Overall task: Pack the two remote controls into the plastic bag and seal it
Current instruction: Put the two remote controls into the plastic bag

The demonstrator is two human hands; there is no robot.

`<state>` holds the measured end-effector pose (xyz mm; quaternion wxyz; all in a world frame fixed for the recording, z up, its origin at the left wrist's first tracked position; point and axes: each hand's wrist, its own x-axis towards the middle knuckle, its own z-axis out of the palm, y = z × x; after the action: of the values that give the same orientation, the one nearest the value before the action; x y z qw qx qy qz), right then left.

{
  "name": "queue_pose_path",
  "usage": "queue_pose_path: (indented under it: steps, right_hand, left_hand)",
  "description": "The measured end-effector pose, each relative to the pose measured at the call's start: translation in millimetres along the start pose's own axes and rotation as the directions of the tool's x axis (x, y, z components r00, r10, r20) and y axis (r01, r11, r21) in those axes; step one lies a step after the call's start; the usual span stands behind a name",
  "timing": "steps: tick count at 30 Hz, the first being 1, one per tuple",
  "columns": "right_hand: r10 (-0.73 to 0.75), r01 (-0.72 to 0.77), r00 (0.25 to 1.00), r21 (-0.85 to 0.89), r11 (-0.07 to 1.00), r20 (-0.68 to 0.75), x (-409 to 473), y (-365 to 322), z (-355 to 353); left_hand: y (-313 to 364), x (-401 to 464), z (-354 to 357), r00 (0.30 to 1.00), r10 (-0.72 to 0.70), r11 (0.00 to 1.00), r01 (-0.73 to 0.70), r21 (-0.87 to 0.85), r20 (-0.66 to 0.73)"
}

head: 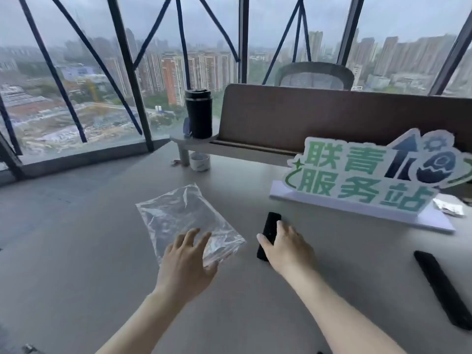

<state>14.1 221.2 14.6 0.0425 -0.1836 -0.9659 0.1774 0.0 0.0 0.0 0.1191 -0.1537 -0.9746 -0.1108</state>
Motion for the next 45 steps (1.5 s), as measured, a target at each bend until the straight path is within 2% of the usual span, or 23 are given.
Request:
queue_pose_path:
  steps: [3, 6, 9, 11, 13, 15, 17, 19, 21, 23, 27, 28, 32, 35, 36, 38, 41, 43, 45]
  right_hand:
    - [0.075, -0.075, 0.997, 0.012, 0.997, -0.007, 1, -9, 14]
    - [0.145, -0.146, 0.989, 0.052, 0.988, 0.026, -2, -16, 20]
    - [0.179, -0.187, 0.981, 0.129, 0.974, 0.076, -4, -5, 17]
    - [0.165, -0.194, 0.979, 0.318, 0.928, 0.116, -9, 11, 7]
    - [0.079, -0.14, 0.988, 0.566, 0.813, 0.131, -24, 24, -18]
    - [0.0, -0.101, 0.99, 0.72, 0.687, 0.138, -43, 39, -52]
    - [-0.102, -0.106, 0.967, 0.736, 0.669, 0.232, -65, 50, -88]
    - [-0.18, -0.111, 0.924, 0.685, 0.72, 0.338, -81, 58, -112]
    - [-0.191, -0.108, 0.895, 0.611, 0.784, 0.403, -87, 60, -118]
    - [-0.16, -0.134, 0.895, 0.592, 0.794, 0.417, -88, 54, -106]
    - [-0.108, -0.194, 0.934, 0.737, 0.648, 0.341, -89, 48, -68]
    - [-0.082, -0.191, 0.946, 0.744, 0.641, 0.313, -92, 50, -64]
    - [0.012, -0.099, 0.991, 0.661, 0.744, 0.134, -104, 83, -72]
    - [0.009, -0.031, 0.999, 0.424, 0.905, 0.053, -117, 122, -95]
    - [-0.013, -0.011, 0.997, 0.316, 0.949, 0.076, -124, 133, -103]
    - [-0.041, 0.019, 0.973, 0.098, 0.995, 0.229, -141, 148, -114]
    - [0.001, 0.088, 0.888, -0.171, 0.981, 0.461, -170, 159, -117]
    - [0.035, 0.126, 0.873, -0.294, 0.948, 0.486, -187, 165, -110]
    - [0.023, 0.147, 0.873, -0.308, 0.94, 0.487, -198, 170, -101]
  left_hand:
    - [-10, -2, 11, 0.996, 0.066, 0.997, -0.064, 0.041, -0.054]
    - [-13, -2, 11, 0.999, 0.024, 0.999, -0.022, 0.047, -0.042]
    - [-14, -4, 3, 0.997, 0.032, 0.999, -0.034, -0.023, -0.073]
    - [-12, -4, -3, 0.995, 0.055, 0.996, -0.06, -0.065, -0.08]
    - [-3, -6, -12, 0.992, 0.085, 0.99, -0.095, -0.102, -0.093]
    - [12, -6, -21, 0.986, 0.104, 0.985, -0.121, -0.125, -0.132]
    - [35, -3, -30, 0.983, 0.1, 0.977, -0.127, -0.172, -0.156]
    - [63, -1, -37, 0.979, 0.123, 0.965, -0.156, -0.209, -0.16]
    - [90, -1, -39, 0.976, 0.149, 0.955, -0.185, -0.233, -0.161]
    - [109, -5, -35, 0.971, 0.164, 0.927, -0.211, -0.309, -0.172]
    - [123, -17, -22, 0.983, 0.115, 0.888, -0.165, -0.428, -0.142]
    - [123, -19, -20, 0.985, 0.1, 0.886, -0.152, -0.438, -0.139]
    - [118, -22, -9, 0.989, 0.069, 0.887, -0.12, -0.445, -0.128]
    - [119, -27, -2, 0.991, 0.062, 0.89, -0.107, -0.443, -0.114]
    - [121, -30, -1, 0.992, 0.059, 0.887, -0.103, -0.451, -0.111]
    - [130, -35, 0, 0.994, 0.053, 0.881, -0.092, -0.464, -0.096]
    - [148, -45, 4, 0.991, 0.094, 0.876, -0.126, -0.466, -0.092]
    - [160, -55, 7, 0.99, 0.103, 0.877, -0.135, -0.46, -0.092]
    - [166, -65, 11, 0.993, 0.077, 0.881, -0.109, -0.46, -0.086]
